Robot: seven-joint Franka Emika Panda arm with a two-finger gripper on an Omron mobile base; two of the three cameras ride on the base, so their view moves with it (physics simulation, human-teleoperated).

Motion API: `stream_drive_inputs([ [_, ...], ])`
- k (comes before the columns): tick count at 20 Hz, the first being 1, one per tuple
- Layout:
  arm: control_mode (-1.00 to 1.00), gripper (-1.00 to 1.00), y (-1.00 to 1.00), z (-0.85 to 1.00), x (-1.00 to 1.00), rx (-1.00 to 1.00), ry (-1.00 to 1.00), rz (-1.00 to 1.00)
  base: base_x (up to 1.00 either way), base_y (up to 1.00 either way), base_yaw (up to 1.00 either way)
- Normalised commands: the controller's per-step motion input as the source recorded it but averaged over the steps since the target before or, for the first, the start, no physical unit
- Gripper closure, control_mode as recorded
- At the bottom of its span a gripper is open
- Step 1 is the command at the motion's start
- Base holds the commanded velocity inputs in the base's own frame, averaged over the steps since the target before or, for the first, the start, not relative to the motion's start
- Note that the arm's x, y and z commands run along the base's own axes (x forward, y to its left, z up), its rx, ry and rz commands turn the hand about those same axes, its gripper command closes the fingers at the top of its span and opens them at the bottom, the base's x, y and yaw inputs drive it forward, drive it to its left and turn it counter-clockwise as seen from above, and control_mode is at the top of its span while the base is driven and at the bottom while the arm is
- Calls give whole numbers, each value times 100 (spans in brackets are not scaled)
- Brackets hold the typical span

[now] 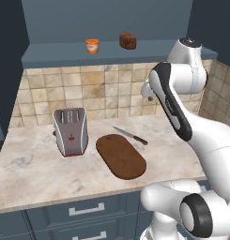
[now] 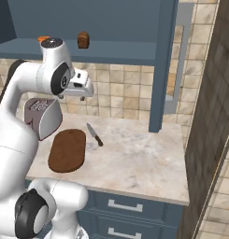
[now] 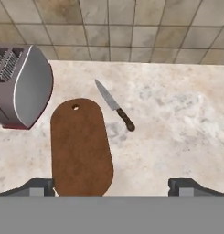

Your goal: Pick the bread, place it on the cutting board, pick the jam, place it on the counter, and close the cabinet.

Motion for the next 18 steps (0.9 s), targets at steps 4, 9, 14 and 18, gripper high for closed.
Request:
stream_drive_inputs([
  [4,-100,-100,0,34,-18,0,-11,0,0,0,0],
  [9,-100,-100,0,35,-33,0,-13,0,0,0,0],
  [14,-100,-100,0,29,-42,0,-14,0,0,0,0],
  [18,-100,-100,1,31,-40,0,-10,0,0,0,0],
])
